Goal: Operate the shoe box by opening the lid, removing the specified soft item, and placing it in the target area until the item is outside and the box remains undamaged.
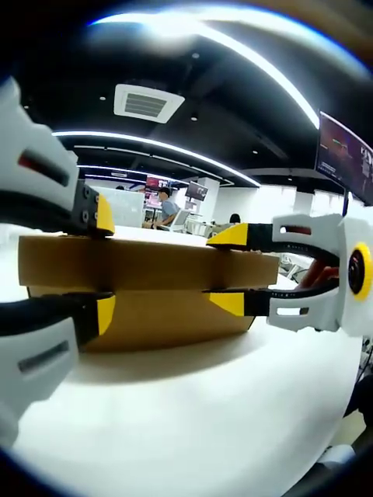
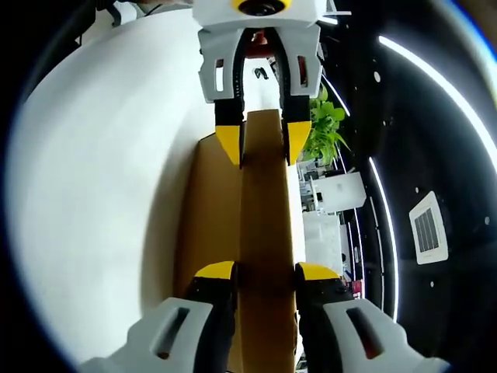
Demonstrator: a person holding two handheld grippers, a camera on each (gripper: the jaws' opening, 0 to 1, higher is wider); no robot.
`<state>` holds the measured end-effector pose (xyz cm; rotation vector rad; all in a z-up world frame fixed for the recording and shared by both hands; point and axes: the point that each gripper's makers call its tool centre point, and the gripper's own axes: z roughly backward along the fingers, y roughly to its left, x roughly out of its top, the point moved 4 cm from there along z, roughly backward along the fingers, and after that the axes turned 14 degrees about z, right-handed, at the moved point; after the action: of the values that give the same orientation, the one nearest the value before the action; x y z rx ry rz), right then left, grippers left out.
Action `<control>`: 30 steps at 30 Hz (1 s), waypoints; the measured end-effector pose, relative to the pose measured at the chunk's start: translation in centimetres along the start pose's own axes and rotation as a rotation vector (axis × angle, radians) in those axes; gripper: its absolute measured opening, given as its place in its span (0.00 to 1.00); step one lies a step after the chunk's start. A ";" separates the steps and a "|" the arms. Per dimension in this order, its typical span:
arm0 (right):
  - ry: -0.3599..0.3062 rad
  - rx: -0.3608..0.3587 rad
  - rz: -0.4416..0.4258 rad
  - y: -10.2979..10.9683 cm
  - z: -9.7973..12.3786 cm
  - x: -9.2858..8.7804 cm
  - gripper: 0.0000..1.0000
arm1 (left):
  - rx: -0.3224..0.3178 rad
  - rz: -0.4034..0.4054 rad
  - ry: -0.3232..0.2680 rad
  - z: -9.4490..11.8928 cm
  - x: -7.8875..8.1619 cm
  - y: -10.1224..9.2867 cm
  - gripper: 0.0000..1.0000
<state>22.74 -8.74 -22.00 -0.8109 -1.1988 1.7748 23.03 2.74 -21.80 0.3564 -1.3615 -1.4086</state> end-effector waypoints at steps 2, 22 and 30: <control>-0.004 0.005 -0.002 -0.1 0.0 0.0 0.29 | 0.001 0.000 -0.001 0.0 0.0 0.1 0.29; -0.013 -0.012 -0.013 -2.1 0.5 -0.3 0.28 | 0.019 -0.030 -0.023 0.2 0.4 2.2 0.29; -0.019 -0.006 -0.006 -2.6 0.4 -0.5 0.28 | 0.010 -0.019 -0.035 0.1 0.6 2.7 0.29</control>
<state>23.27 -8.80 -19.40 -0.7954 -1.2182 1.7782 24.04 3.02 -19.20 0.3532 -1.3971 -1.4303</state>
